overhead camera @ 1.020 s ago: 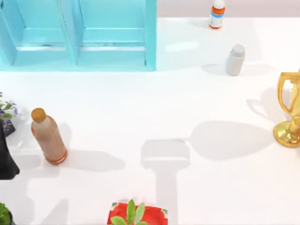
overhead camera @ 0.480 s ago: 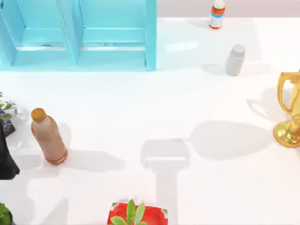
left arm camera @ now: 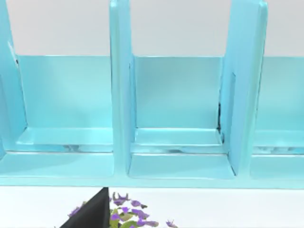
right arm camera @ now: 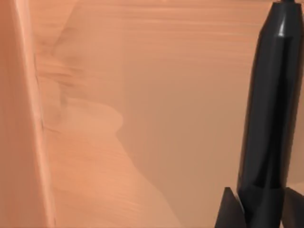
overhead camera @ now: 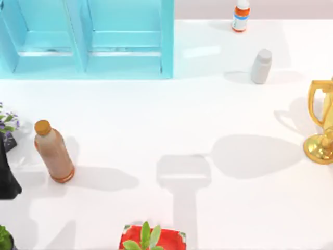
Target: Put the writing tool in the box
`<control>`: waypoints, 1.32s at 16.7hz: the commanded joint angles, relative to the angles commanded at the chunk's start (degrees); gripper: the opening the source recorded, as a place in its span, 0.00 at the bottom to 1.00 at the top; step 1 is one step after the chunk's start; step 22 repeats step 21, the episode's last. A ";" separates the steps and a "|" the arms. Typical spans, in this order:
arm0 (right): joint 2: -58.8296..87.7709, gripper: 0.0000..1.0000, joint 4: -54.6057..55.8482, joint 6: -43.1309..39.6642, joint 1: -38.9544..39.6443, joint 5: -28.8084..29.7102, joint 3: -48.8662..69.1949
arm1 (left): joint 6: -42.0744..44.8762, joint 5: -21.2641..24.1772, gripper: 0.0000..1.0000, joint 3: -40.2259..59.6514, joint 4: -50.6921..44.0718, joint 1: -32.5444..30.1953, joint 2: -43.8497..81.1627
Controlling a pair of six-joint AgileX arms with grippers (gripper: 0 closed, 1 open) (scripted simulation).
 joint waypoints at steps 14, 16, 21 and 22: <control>0.00 0.90 0.00 0.00 0.00 0.00 0.00 | 0.00 0.00 1.00 0.00 0.00 0.00 0.00; 0.00 1.00 0.00 0.00 0.00 0.00 0.00 | 0.00 0.00 1.00 0.00 0.00 0.00 0.00; 0.00 1.00 0.00 0.00 0.00 0.00 0.00 | 0.00 0.00 1.00 0.00 0.00 0.00 0.00; 0.00 1.00 0.00 0.00 0.00 0.00 0.00 | 0.00 0.00 1.00 0.00 0.00 0.00 0.00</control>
